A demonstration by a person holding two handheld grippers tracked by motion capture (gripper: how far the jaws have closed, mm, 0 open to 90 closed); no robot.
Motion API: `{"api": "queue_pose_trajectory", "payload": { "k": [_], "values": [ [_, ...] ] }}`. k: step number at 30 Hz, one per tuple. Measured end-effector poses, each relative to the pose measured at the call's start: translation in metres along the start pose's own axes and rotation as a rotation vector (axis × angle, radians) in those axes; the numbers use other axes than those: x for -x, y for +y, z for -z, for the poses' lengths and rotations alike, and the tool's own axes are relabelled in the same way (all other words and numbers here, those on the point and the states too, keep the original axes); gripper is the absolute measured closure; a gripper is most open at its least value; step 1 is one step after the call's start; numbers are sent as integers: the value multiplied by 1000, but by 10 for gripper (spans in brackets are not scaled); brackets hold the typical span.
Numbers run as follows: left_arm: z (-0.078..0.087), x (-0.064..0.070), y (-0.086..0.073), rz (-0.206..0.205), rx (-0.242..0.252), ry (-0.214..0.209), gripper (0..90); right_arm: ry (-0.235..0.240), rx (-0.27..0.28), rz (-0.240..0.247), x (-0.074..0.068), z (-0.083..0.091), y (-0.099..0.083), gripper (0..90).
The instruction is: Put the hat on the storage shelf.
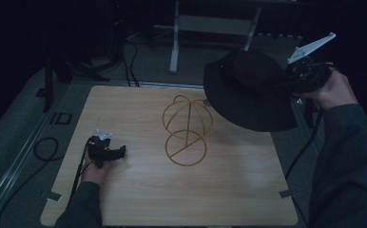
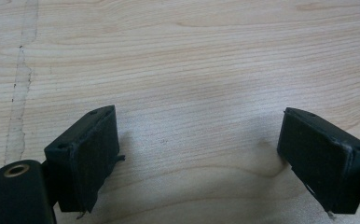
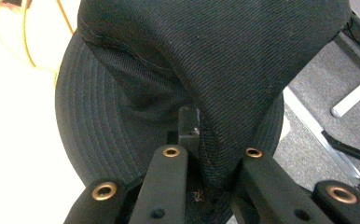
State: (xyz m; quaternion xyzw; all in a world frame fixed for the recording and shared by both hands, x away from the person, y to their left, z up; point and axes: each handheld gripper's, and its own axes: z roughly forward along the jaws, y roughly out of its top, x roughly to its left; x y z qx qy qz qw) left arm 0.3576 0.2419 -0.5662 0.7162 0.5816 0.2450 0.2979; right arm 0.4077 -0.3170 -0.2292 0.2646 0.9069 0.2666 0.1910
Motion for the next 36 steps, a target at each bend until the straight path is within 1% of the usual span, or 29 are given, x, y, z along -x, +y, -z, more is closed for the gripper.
{"api": "queue_pose_trajectory", "payload": {
  "k": [3,4,8,9,12,23,26,36],
  "values": [
    [0,0,0,0,1,0,129,6,11,4,-2,1,2,868],
    [0,0,0,-1,0,0,129,12,29,10,-3,2,3,868],
    [0,0,0,-1,-1,0,129,22,36,13,-5,2,5,868],
    [0,0,0,-2,-1,-1,129,22,40,22,-6,1,6,868],
    [0,0,0,-3,-1,-2,129,32,43,29,-8,1,8,868],
    [-1,0,1,-3,-1,-2,129,42,42,60,-14,-1,13,867],
    [-1,0,1,-3,-2,-2,129,46,49,73,-17,-2,16,867],
    [-1,0,1,-5,-3,-3,129,57,63,87,-22,-1,21,867]
  ]
}}
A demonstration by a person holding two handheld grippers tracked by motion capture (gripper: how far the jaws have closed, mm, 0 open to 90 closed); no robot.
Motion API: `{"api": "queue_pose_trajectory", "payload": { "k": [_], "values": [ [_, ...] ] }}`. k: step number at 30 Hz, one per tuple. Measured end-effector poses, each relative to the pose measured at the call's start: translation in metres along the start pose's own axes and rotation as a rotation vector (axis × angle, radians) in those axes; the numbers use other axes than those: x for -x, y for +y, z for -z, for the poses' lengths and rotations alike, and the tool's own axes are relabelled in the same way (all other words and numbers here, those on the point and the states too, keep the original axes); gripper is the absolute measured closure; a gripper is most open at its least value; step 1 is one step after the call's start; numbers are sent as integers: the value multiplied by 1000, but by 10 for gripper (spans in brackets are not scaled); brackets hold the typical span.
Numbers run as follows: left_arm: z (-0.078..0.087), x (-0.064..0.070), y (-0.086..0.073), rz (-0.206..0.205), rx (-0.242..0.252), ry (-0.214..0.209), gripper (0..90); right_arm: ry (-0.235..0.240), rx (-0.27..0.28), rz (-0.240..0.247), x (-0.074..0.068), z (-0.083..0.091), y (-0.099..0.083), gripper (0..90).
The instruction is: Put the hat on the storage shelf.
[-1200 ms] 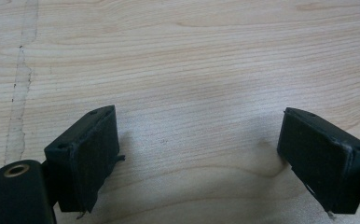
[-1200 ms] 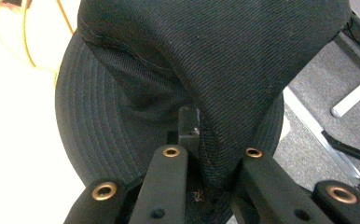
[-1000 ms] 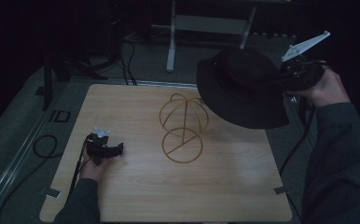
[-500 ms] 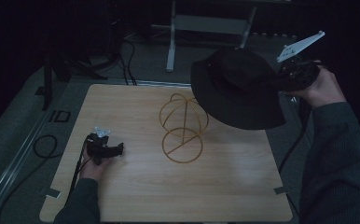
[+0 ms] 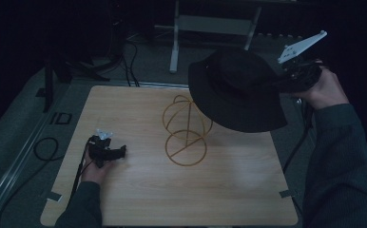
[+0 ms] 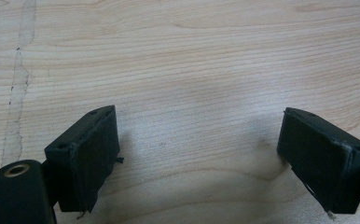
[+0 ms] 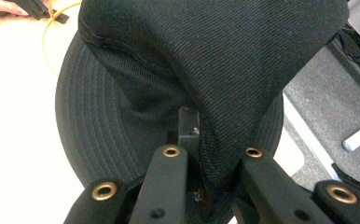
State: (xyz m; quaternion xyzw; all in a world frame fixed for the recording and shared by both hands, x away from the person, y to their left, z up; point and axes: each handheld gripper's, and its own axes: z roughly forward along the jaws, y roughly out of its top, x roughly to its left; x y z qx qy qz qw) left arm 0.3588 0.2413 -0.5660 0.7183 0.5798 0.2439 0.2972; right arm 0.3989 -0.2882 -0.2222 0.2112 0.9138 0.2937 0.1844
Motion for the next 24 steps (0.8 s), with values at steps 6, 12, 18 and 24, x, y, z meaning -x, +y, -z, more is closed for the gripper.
{"api": "queue_pose_trajectory", "payload": {
  "k": [6,12,18,24],
  "values": [
    [0,0,0,-1,-1,0,129,17,14,23,-5,-2,7,868],
    [0,0,0,-2,-2,-1,129,32,24,43,-10,-5,14,867],
    [0,0,0,-2,-2,-2,129,47,37,63,-14,-6,20,867],
    [0,0,0,-2,-2,-2,130,59,38,73,-18,-10,24,867]
  ]
}}
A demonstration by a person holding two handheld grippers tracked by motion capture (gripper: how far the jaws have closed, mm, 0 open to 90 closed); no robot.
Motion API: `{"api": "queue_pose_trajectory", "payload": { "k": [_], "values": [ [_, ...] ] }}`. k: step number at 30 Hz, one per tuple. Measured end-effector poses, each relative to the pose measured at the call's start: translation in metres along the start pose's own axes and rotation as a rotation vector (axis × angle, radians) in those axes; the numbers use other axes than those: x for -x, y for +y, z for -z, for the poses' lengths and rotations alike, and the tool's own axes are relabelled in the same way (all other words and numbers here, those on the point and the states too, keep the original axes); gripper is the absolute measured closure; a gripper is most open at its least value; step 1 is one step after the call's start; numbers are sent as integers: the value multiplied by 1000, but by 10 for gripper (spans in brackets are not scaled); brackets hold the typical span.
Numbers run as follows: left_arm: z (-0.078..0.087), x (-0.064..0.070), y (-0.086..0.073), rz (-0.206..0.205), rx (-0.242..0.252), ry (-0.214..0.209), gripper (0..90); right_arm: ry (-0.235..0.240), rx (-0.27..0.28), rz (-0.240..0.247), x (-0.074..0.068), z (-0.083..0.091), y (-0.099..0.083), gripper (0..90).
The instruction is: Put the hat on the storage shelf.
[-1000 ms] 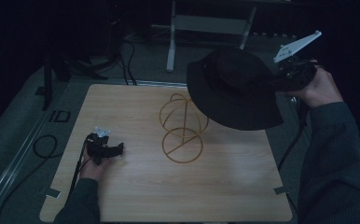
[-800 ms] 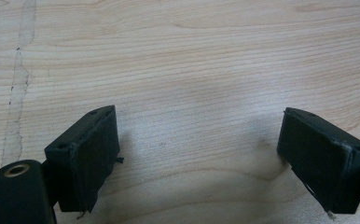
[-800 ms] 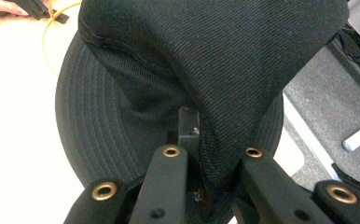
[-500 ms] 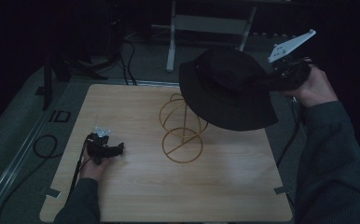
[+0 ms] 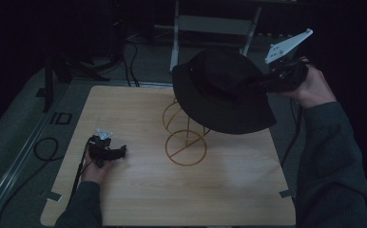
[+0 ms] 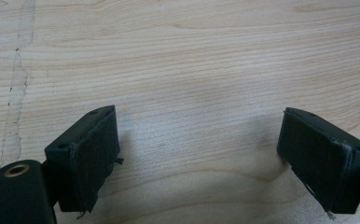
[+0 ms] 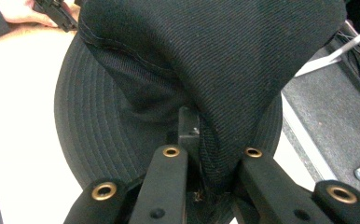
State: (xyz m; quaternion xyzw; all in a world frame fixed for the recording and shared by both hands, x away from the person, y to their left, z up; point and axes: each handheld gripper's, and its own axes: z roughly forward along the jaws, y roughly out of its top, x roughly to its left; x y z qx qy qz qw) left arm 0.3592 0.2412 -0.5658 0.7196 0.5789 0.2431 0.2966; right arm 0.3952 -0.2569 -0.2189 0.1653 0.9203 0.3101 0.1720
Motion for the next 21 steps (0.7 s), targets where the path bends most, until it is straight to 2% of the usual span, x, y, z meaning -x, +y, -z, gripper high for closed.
{"api": "queue_pose_trajectory", "payload": {
  "k": [21],
  "values": [
    [0,0,0,-1,1,0,130,74,4,50,-13,-27,18,866]
  ]
}}
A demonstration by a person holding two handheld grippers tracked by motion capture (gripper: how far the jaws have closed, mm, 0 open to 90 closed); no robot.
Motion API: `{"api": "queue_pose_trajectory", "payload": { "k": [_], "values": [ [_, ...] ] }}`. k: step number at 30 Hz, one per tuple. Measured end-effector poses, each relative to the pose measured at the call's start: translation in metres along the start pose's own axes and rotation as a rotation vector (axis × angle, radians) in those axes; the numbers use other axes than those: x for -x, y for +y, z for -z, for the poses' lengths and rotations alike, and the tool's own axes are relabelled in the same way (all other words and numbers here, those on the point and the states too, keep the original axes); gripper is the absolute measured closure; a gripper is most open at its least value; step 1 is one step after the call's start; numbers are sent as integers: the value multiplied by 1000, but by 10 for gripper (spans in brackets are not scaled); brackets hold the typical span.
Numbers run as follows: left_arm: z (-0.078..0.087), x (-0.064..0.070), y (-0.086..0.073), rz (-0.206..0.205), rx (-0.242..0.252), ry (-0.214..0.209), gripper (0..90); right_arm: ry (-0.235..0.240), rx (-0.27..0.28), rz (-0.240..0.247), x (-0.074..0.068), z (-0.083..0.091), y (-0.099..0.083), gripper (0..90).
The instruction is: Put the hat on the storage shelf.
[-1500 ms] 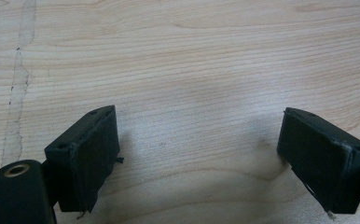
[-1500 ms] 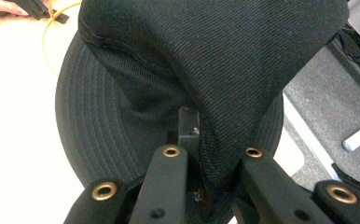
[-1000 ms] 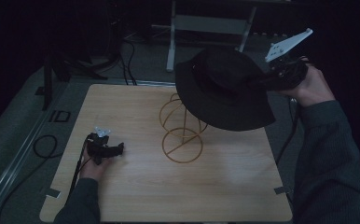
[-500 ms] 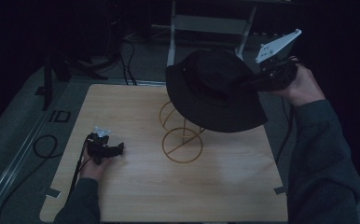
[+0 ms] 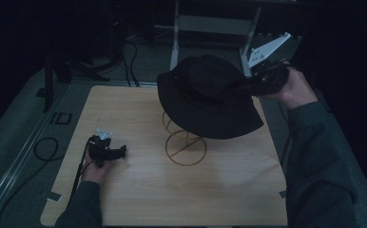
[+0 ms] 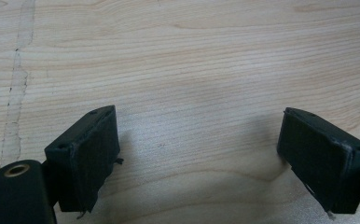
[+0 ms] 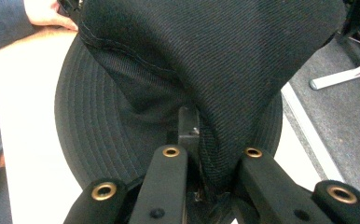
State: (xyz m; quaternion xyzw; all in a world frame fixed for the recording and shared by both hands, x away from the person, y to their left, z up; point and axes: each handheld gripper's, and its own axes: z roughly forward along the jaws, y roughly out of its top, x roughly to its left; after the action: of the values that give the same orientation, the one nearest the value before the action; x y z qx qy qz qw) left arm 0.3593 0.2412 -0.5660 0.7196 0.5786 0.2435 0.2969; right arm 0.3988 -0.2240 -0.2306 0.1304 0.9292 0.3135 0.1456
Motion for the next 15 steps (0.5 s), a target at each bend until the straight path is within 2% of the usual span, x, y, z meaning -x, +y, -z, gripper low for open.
{"api": "queue_pose_trajectory", "payload": {
  "k": [15],
  "values": [
    [0,0,0,0,0,0,130,43,-39,16,-7,-21,4,865]
  ]
}}
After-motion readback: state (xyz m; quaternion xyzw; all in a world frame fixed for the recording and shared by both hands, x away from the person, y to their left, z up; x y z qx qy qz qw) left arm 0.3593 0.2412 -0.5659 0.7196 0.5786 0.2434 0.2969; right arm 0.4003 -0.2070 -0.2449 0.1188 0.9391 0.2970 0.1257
